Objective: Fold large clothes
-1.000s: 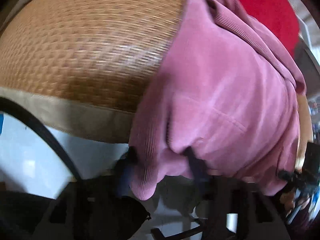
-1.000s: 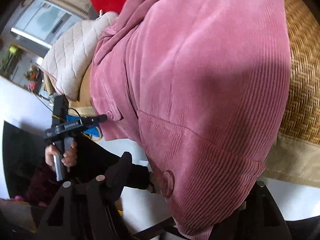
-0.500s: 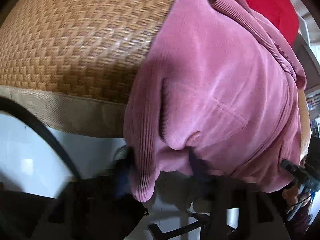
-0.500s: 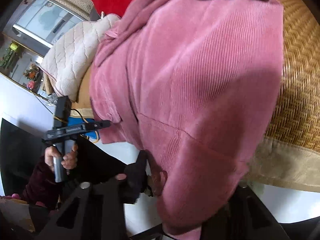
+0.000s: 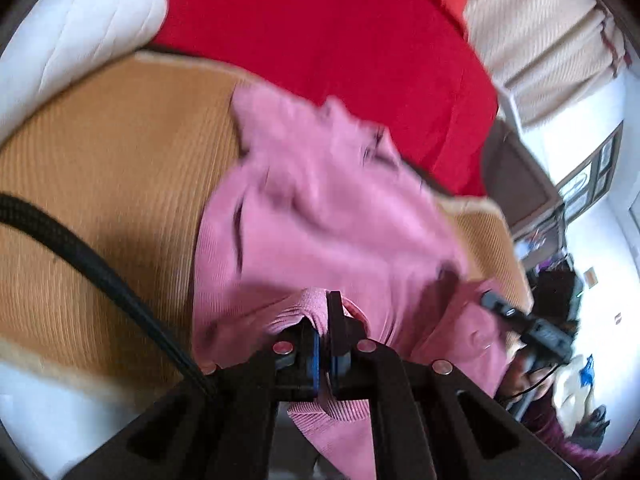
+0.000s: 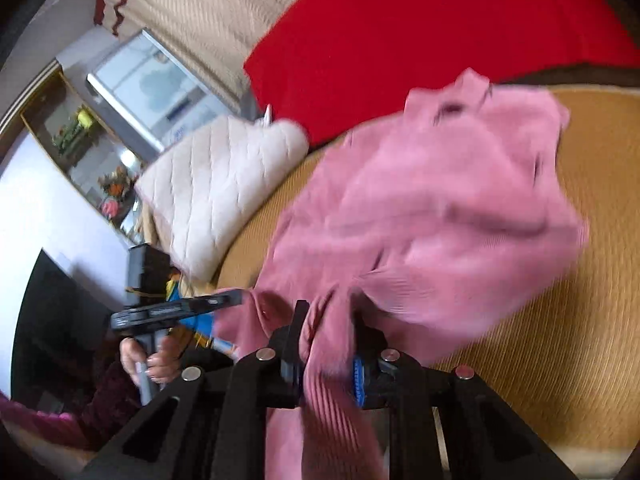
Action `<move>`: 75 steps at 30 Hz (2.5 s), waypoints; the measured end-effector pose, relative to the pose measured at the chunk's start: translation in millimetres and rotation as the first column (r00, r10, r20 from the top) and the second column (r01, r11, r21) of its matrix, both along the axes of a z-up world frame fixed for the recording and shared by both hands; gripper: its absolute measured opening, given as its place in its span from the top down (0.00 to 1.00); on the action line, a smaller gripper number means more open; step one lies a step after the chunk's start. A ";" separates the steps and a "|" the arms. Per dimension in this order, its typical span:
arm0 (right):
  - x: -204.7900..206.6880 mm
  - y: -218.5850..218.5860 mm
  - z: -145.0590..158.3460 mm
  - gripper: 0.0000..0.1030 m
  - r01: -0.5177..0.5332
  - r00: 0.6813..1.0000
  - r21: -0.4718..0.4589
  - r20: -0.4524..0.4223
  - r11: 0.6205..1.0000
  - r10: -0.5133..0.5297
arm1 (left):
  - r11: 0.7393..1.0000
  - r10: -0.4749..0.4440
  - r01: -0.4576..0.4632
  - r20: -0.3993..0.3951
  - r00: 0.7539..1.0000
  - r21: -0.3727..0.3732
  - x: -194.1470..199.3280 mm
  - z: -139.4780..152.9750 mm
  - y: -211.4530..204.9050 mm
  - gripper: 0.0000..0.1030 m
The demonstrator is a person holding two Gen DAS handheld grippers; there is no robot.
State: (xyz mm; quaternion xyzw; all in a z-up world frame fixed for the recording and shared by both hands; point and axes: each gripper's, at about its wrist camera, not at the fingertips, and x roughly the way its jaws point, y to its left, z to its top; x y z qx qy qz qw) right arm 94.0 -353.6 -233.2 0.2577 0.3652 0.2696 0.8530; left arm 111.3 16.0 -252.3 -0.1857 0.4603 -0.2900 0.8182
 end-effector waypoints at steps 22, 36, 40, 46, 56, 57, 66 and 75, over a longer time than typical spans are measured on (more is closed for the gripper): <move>68.2 -69.0 -25.4 0.19 0.146 0.983 0.191 -0.135 0.971 -0.121 | 0.990 0.137 -0.137 -0.003 0.991 -0.036 180.3 -5.7 -73.4 0.96; 58.9 30.3 -84.0 0.52 0.045 0.953 0.469 -0.285 0.882 0.103 | 0.986 0.164 -0.164 0.015 0.986 -0.039 149.1 10.4 -50.4 0.96; 66.3 49.5 -52.2 0.89 0.007 0.979 0.426 -0.187 0.905 0.080 | 0.983 0.167 -0.165 0.025 0.986 -0.077 143.2 13.3 -38.6 0.96; 85.4 4.0 14.9 0.92 0.141 0.989 0.347 -0.019 0.927 -0.144 | 0.952 0.242 -0.224 0.066 0.968 -0.208 153.8 23.9 -21.0 0.96; 180.2 -131.1 -58.9 0.88 0.596 0.802 0.326 -0.280 0.734 -0.528 | 0.920 0.387 -0.391 0.094 0.917 0.026 228.2 -6.2 -63.5 0.86; 186.9 -134.5 -71.4 0.88 0.609 0.789 0.331 -0.348 0.721 -0.506 | 0.905 0.406 -0.417 0.122 0.906 0.084 230.8 -9.8 -68.0 0.81; 177.7 -160.0 -47.0 0.88 0.576 0.817 0.351 -0.226 0.738 -0.530 | 0.796 0.603 -0.601 0.176 0.778 -0.071 206.8 5.7 -44.9 0.39; 110.7 -187.1 -1.8 0.43 0.618 0.750 0.444 -0.087 0.648 -0.656 | 0.850 0.449 -0.502 0.276 0.850 0.160 177.4 18.9 -94.0 0.38</move>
